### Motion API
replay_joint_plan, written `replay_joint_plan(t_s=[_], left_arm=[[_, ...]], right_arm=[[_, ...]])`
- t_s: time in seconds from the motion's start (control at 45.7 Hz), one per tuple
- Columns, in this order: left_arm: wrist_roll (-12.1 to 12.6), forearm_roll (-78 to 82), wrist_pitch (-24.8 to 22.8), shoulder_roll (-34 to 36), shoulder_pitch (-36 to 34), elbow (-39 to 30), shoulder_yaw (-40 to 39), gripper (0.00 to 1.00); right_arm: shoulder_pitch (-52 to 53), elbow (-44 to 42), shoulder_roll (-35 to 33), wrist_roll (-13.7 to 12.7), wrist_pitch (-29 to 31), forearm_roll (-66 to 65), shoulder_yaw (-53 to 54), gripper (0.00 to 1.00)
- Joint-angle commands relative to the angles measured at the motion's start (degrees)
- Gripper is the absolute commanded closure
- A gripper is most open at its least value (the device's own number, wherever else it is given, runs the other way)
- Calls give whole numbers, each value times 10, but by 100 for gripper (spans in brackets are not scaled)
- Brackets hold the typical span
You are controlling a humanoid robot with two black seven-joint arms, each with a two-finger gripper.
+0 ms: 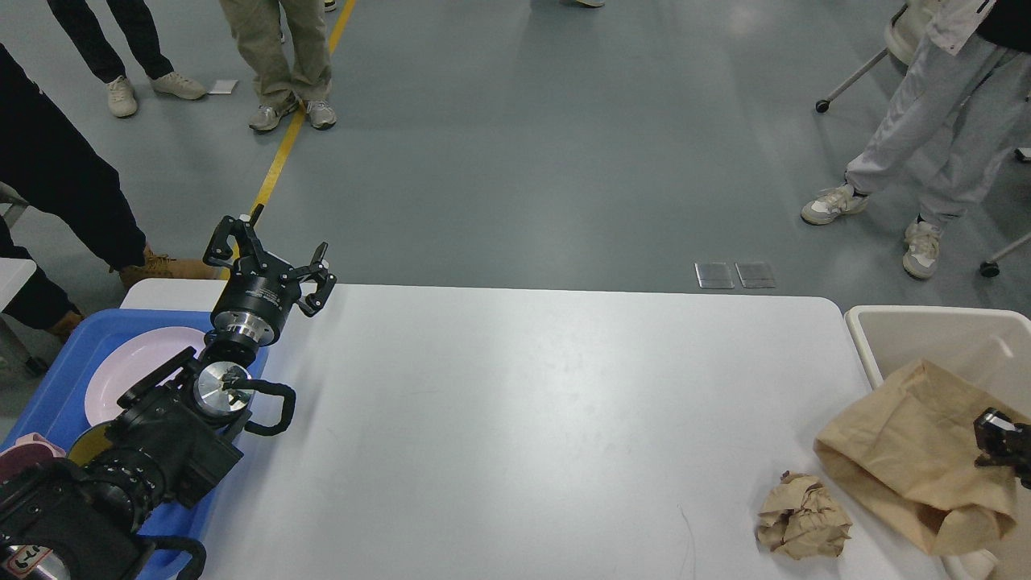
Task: Tidy desktop
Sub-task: 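Lift the brown bag with the right gripper and release it into the bin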
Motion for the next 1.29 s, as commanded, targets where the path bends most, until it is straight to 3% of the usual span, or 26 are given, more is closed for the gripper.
replay_joint_plan(t_s=[0.0,0.35,0.547,0.7,0.896,0.984,1.224,1.268], left_arm=[[0,0,0,0,0,0,0,3],[0,0,0,0,0,0,0,3],[0,0,0,0,0,0,0,3],[0,0,0,0,0,0,0,3],[0,0,0,0,0,0,0,3],[0,0,0,0,0,0,0,3],[0,0,0,0,0,0,0,3],[0,0,0,0,0,0,0,3]], right_arm=[[73,38,-32,0,1,-4,-5,100],[288,59,-78,-1,126,-31,-35,100],[373,48,-81,-1,150,-36,-63,100],[341,1,-77,-1,101,-36,-66,100],[160,-60,-69,-1,-102,-29,-53,100],[86,-90,-43,-1,-164,-29,-45,100],[-88,-151,-11,-1,-194,-16,39,100],[-116,-166,-2,0,-197,-17,58,78]])
